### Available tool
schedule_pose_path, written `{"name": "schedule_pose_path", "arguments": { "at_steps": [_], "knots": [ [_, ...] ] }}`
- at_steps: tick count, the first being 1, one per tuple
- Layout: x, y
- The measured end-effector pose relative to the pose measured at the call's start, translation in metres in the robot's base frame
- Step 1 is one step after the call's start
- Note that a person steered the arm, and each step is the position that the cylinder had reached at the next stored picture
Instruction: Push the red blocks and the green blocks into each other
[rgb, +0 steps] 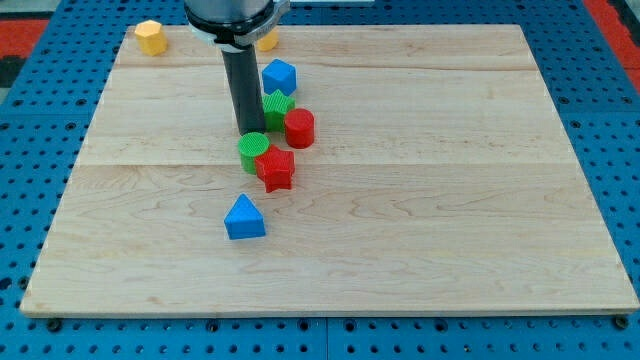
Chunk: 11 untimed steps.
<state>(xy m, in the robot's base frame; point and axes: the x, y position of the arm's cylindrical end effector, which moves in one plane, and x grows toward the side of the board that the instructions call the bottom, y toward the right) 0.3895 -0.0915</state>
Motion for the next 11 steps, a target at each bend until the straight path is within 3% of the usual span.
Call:
{"name": "schedule_pose_path", "arguments": {
  "at_steps": [1, 2, 4, 5, 7, 8, 9, 11],
  "knots": [
    [-0.025, -0.01],
    [-0.034, 0.047],
    [-0.034, 0.054],
    [-0.018, 0.018],
    [0.055, -0.056],
    [0.098, -0.025],
    [0.109, 0.027],
    [0.088, 0.045]
  ]
}}
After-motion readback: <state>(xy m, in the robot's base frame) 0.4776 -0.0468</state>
